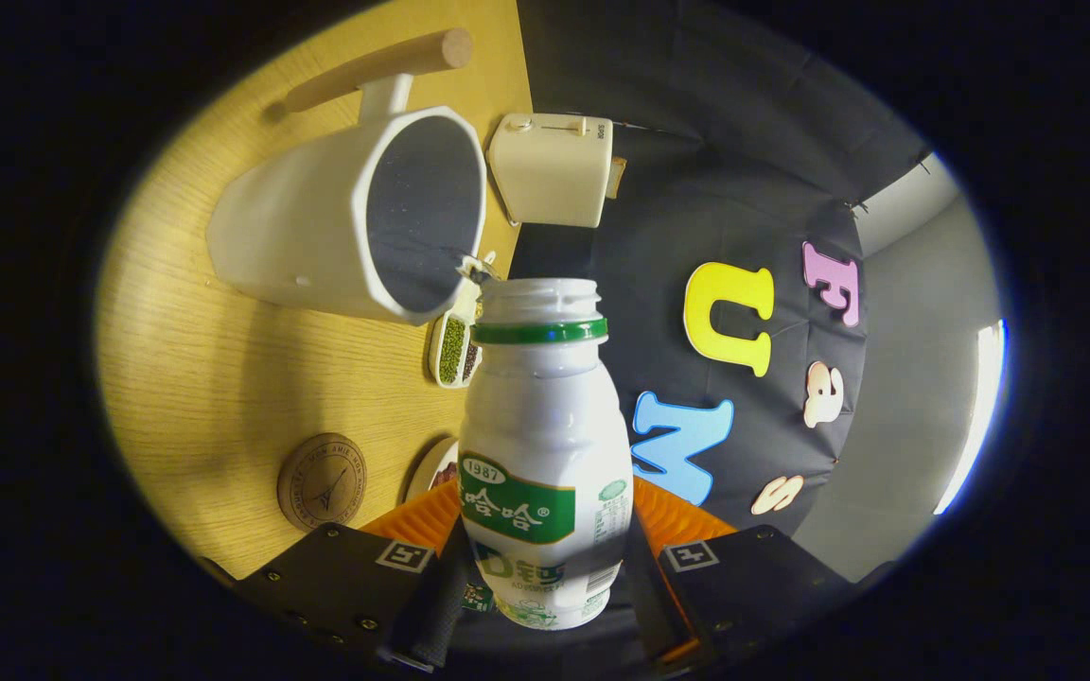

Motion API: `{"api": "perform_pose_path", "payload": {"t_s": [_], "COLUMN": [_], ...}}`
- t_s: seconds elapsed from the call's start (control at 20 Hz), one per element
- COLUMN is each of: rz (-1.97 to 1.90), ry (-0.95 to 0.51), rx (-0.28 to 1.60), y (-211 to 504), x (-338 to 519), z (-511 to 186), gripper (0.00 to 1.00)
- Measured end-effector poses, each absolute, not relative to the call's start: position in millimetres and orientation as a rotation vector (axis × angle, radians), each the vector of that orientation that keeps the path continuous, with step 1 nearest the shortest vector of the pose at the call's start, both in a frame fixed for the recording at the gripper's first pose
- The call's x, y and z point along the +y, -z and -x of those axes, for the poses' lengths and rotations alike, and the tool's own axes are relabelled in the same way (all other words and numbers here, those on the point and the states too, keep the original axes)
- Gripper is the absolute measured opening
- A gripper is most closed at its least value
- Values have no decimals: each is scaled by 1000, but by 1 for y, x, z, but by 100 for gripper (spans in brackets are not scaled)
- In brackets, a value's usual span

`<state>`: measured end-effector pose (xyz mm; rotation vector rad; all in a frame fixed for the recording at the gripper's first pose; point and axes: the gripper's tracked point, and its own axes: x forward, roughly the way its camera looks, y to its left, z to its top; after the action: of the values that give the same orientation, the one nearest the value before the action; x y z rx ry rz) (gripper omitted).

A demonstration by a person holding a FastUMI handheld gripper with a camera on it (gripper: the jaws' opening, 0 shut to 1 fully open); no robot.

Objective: Take the bottle from table, then pour the juice into the cup, finally place the bottle on the coaster

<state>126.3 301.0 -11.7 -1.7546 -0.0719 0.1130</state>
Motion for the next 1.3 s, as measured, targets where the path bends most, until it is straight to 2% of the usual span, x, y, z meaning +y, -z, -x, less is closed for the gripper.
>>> {"api": "perform_pose_path", "payload": {"t_s": [1.3], "rz": [1883], "ry": [-86], "rx": [-134], "y": [-5], "x": [315], "z": [-118], "gripper": [73]}}
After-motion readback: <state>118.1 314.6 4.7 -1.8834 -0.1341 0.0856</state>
